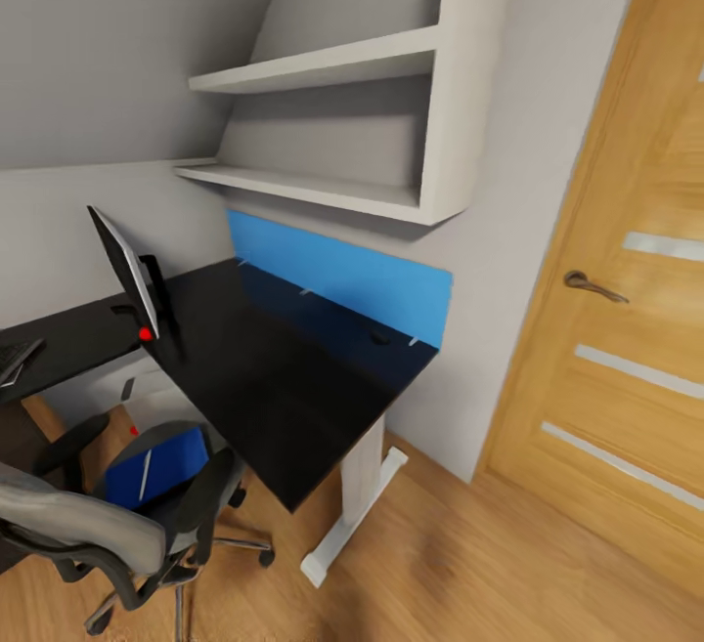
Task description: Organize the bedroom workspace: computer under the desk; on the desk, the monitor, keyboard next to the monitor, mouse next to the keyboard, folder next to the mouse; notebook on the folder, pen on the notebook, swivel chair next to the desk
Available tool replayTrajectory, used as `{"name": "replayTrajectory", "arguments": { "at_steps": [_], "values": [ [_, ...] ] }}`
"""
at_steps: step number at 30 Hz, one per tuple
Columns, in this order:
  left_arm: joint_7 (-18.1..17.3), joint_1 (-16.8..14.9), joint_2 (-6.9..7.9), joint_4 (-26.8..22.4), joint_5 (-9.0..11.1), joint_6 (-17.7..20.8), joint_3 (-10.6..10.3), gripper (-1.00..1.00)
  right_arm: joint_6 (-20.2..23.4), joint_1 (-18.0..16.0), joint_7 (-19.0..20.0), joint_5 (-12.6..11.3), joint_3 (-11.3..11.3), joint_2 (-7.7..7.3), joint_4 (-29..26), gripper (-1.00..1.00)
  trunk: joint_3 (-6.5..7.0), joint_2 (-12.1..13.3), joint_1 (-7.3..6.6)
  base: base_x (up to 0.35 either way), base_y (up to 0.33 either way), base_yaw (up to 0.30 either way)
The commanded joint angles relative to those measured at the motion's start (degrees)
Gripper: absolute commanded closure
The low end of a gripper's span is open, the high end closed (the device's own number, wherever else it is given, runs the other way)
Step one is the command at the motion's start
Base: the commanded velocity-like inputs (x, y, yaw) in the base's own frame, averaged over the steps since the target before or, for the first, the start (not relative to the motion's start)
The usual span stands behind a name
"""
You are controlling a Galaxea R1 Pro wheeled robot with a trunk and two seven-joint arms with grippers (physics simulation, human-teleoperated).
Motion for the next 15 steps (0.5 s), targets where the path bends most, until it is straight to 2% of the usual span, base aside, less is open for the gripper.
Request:
{"name": "replayTrajectory", "arguments": {
  "at_steps": [1,15],
  "values": [
    [0.02,0.01,0.01,-0.06,0.54,-0.09,-0.20,-1.00,-0.06,-0.02,-0.58,0.56,0.12,-0.01,-0.01,-1.00,-0.07,-0.06,0.02,0.000,0.000,0.287],
    [0.02,0.02,0.08,-0.06,0.54,-0.14,-0.20,-1.00,-0.06,-0.02,-0.58,0.56,0.12,-0.01,-0.01,-1.00,-0.07,-0.06,0.02,0.000,0.000,0.287]
  ]
}}
